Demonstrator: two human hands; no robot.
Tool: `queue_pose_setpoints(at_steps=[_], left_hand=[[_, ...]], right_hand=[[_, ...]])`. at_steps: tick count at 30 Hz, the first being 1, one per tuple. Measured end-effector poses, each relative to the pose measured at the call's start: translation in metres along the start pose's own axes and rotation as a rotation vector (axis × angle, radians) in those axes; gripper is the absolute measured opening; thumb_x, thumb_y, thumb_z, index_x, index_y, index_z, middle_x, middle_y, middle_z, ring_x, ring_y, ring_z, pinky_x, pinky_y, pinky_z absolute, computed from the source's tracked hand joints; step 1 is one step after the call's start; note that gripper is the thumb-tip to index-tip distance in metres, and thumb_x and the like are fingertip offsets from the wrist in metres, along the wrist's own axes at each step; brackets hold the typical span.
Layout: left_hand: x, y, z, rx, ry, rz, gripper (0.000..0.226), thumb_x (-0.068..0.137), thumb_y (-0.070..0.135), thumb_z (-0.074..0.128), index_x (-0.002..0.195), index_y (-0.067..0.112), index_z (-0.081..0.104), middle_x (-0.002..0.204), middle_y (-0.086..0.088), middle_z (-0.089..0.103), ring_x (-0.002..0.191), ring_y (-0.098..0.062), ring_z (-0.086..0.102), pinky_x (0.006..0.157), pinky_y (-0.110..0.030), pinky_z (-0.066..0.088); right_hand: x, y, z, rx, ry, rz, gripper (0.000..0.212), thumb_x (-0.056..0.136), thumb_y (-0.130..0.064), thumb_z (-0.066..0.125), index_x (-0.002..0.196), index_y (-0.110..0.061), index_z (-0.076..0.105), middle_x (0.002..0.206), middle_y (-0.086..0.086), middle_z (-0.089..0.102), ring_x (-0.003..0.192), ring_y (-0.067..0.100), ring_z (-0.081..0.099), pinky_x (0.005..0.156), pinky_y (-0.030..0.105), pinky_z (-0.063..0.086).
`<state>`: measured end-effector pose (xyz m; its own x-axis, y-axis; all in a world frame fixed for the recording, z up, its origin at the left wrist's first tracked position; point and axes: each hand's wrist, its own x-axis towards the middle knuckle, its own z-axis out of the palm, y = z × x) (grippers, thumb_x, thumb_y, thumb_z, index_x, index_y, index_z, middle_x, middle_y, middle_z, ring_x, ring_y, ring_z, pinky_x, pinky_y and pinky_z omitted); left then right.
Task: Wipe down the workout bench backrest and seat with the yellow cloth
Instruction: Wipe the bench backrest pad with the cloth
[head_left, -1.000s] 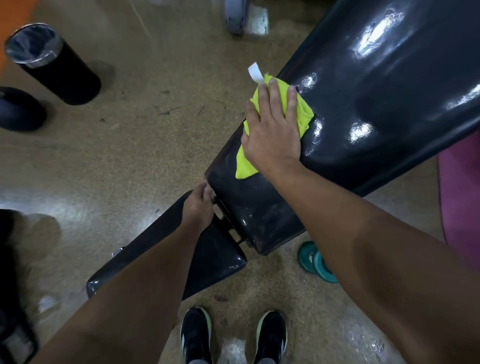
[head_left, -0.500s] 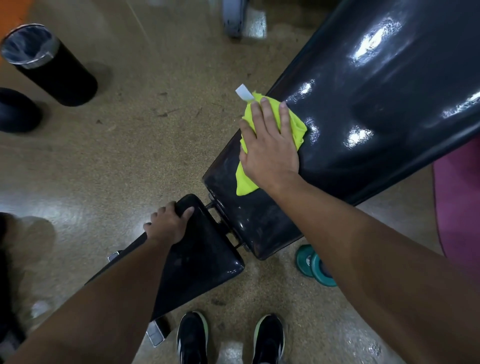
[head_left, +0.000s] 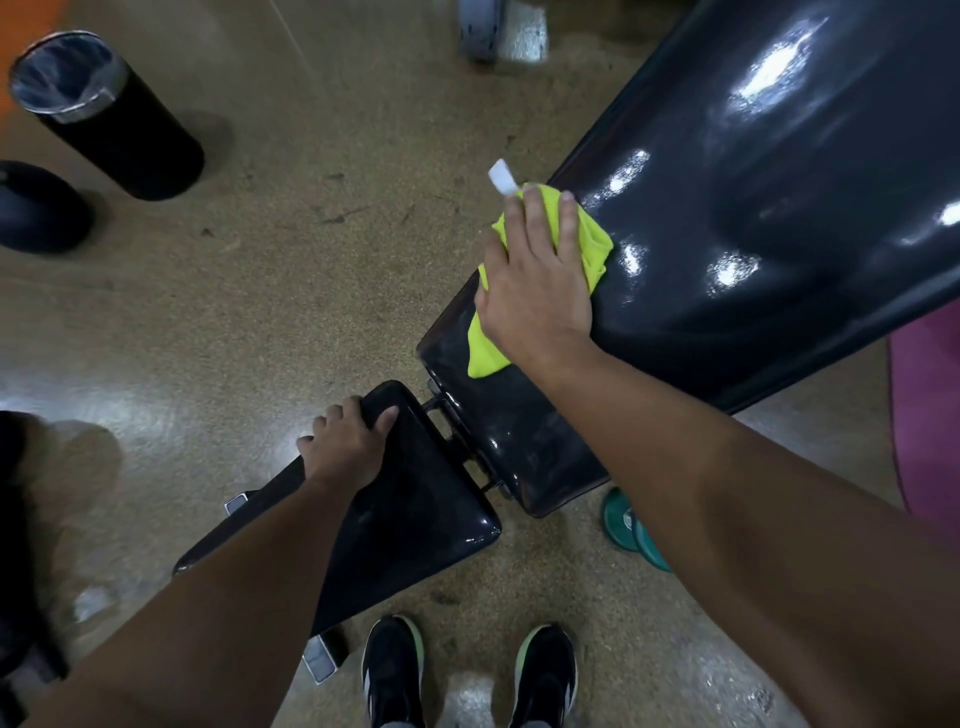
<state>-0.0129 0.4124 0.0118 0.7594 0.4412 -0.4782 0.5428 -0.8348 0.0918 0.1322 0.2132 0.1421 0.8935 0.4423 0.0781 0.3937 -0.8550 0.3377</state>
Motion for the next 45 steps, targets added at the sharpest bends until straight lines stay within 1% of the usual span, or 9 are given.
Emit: queue_pose_setpoints(at_steps=[7,10,13,20,25,29,32,37,45], left_hand=[[0.002,0.0,-0.001,0.0,-0.01,0.007,0.071,0.089,0.071,0.023,0.135,0.019,0.037,0.135,-0.011,0.047,0.124,-0.032,0.041,0.099,-0.054,0.03],[0.002,-0.002,0.0,-0.011,-0.012,0.01,0.072,0.089,0.072,0.023,0.137,0.019,0.036,0.136,-0.01,0.047,0.125,-0.033,0.04,0.1,-0.054,0.03],[0.003,-0.002,0.002,-0.009,-0.006,0.009,0.073,0.089,0.072,0.023,0.137,0.019,0.037,0.136,-0.009,0.047,0.125,-0.032,0.04,0.1,-0.054,0.03],[0.002,-0.002,0.002,-0.001,-0.013,-0.003,0.073,0.088,0.073,0.02,0.135,0.019,0.038,0.135,-0.009,0.047,0.124,-0.033,0.042,0.098,-0.053,0.031],[0.003,-0.003,0.005,-0.007,0.002,0.005,0.073,0.088,0.073,0.019,0.134,0.02,0.038,0.133,-0.008,0.049,0.123,-0.032,0.043,0.099,-0.051,0.032],[0.003,-0.002,0.003,-0.008,0.003,0.006,0.073,0.089,0.073,0.02,0.135,0.02,0.037,0.135,-0.009,0.048,0.124,-0.033,0.042,0.099,-0.052,0.031],[0.001,-0.003,0.003,-0.014,0.014,0.012,0.072,0.09,0.072,0.021,0.135,0.019,0.037,0.135,-0.009,0.047,0.124,-0.032,0.042,0.098,-0.051,0.031],[0.001,-0.003,0.004,-0.006,0.027,0.02,0.071,0.09,0.071,0.021,0.136,0.019,0.038,0.135,-0.007,0.048,0.123,-0.031,0.043,0.098,-0.05,0.031],[0.001,-0.005,0.003,-0.006,0.019,0.024,0.074,0.09,0.072,0.019,0.135,0.017,0.039,0.132,-0.008,0.049,0.119,-0.032,0.045,0.094,-0.05,0.034]], right_hand=[[-0.012,-0.014,0.013,-0.028,-0.058,-0.141,0.058,0.108,-0.042,0.029,0.157,-0.013,0.035,0.166,0.019,0.021,0.156,0.039,0.009,0.122,0.06,-0.011],[-0.007,-0.012,0.009,-0.027,-0.045,-0.071,0.057,0.106,-0.042,0.034,0.155,-0.012,0.039,0.165,0.02,0.025,0.156,0.038,0.011,0.121,0.059,-0.011],[0.0,-0.024,0.008,-0.042,-0.057,-0.007,0.061,0.107,-0.043,0.031,0.157,-0.009,0.032,0.165,0.021,0.023,0.156,0.041,0.005,0.123,0.062,-0.006],[-0.022,-0.027,0.017,-0.001,-0.063,-0.105,0.058,0.107,-0.041,0.033,0.158,-0.013,0.034,0.167,0.02,0.02,0.157,0.038,0.007,0.122,0.058,-0.011],[-0.01,-0.038,0.012,-0.016,-0.068,-0.025,0.061,0.107,-0.044,0.031,0.159,-0.01,0.03,0.167,0.021,0.018,0.157,0.04,0.004,0.123,0.061,-0.007],[-0.033,-0.043,0.017,-0.015,-0.095,-0.127,0.06,0.108,-0.041,0.029,0.161,-0.012,0.026,0.169,0.02,0.011,0.157,0.039,0.001,0.122,0.06,-0.012],[-0.044,-0.026,0.018,0.008,-0.089,-0.157,0.062,0.106,-0.044,0.035,0.161,-0.015,0.028,0.17,0.017,0.009,0.158,0.037,0.001,0.122,0.059,-0.011],[-0.008,-0.032,0.008,-0.025,-0.073,-0.008,0.059,0.106,-0.045,0.033,0.155,-0.012,0.038,0.167,0.021,0.017,0.157,0.041,0.004,0.123,0.062,-0.006],[-0.033,-0.016,0.013,0.018,-0.062,-0.148,0.061,0.105,-0.043,0.039,0.157,-0.012,0.036,0.168,0.02,0.018,0.157,0.038,0.007,0.125,0.059,-0.002]])
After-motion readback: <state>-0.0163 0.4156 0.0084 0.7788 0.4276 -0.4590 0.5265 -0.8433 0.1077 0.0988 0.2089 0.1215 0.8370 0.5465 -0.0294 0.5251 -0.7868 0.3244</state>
